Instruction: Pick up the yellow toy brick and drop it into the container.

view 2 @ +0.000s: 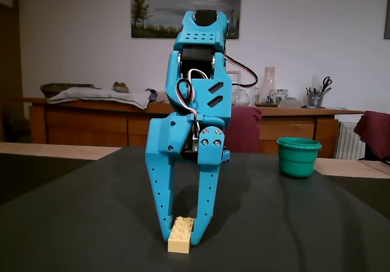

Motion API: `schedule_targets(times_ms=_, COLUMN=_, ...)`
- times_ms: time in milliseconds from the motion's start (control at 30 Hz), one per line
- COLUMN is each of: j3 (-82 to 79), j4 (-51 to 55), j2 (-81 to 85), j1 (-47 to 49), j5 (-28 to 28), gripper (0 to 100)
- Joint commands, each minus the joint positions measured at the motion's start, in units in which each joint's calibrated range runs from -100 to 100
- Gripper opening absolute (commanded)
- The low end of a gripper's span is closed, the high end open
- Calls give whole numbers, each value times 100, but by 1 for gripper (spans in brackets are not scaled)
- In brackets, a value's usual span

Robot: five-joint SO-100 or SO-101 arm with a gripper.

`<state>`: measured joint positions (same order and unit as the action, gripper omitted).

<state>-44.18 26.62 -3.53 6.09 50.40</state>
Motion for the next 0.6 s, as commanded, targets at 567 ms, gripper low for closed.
schedule_targets(times_ms=567, j3=1394, j4=4566, j2=3270, j1=2111, j5=-962, gripper=0)
